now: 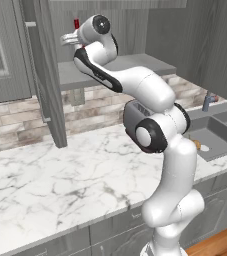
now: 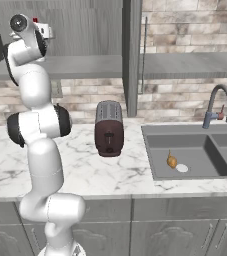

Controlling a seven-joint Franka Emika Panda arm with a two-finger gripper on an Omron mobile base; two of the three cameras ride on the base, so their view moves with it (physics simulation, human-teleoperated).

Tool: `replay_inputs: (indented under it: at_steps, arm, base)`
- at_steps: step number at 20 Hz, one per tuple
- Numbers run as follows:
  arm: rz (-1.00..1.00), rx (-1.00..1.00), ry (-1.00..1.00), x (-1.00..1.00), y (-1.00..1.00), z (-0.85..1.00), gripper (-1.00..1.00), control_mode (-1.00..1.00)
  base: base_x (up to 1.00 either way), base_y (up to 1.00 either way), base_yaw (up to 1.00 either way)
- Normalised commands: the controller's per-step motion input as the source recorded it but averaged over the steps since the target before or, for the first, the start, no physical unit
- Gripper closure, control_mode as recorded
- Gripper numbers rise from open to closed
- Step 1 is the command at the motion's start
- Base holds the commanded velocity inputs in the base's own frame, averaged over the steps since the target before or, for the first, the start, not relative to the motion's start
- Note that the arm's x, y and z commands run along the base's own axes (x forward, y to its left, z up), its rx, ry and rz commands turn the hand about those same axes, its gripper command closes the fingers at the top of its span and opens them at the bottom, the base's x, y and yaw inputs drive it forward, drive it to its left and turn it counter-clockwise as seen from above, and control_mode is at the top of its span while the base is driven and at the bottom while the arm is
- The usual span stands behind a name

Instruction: Open the cabinet directly in front. Then move the liquor and the mug to the dining counter with the jar on it.

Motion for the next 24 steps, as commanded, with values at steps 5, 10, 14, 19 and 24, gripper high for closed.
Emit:
replay_inputs:
  at_steps: [5, 10, 14, 19, 24]
  arm:
    - [-0.01, 0.0, 0.07, -0.5, -0.06, 0.0, 1.0, -1.0]
    - [-0.05, 0.0, 0.11, -0.93, -0.35, 0.0, 1.0, -1.0]
    - [-0.07, 0.0, 0.01, -1.0, -0.75, -0.31, 1.0, -1.0]
    - [-0.06, 0.0, 0.02, -1.0, -0.85, -0.94, 1.0, -1.0]
    - [0.0, 0.09, -0.05, -1.0, -0.9, -0.75, 1.0, -1.0]
  base:
    - [0.0, 0.0, 0.0]
    - [0.0, 0.0, 0.0]
    - [0.0, 0.0, 0.0]
    - [0.0, 0.0, 0.0]
    - [0.0, 0.0, 0.0]
